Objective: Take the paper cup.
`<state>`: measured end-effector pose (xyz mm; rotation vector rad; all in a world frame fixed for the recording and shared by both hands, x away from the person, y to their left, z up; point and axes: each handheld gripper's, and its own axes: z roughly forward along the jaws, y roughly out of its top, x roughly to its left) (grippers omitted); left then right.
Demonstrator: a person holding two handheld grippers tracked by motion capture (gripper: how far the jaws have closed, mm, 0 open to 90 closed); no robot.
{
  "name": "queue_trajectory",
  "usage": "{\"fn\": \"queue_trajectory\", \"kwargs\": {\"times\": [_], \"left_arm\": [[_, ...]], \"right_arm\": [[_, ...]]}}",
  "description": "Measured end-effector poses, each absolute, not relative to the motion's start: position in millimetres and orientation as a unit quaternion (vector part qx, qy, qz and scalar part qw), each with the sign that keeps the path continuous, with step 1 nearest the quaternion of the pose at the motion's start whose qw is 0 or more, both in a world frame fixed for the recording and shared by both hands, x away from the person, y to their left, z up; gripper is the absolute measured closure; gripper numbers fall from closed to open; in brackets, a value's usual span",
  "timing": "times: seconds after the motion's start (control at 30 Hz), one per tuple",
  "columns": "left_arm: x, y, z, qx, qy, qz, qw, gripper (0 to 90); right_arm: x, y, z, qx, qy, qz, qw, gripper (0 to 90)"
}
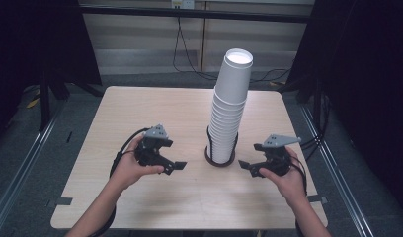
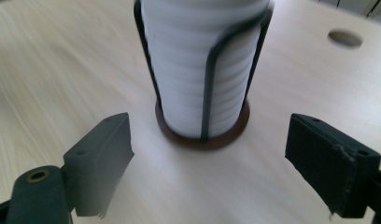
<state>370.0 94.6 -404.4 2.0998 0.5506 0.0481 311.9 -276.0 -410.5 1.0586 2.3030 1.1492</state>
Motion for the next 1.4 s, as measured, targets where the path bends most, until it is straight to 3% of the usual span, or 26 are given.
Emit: {"fn": "queue_trajectory", "kwargs": {"times": [0.3,0.73,1.4], "left_arm": [[391,82,-370,0.853,0.221,0.022,0.472,4.8],[413,59,-313,0.845,0.201,0.037,0.493,5.3],[426,31,-279,0.840,0.184,0.041,0.509,4.7]], "right_arm": [[333,-271,-355,0.365,0.792,0.449,0.194,14.3],[355,-255,-310,0.357,0.767,0.495,0.198,13.8],[373,-232,-296,0.356,0.753,0.519,0.191,9.2]]}}
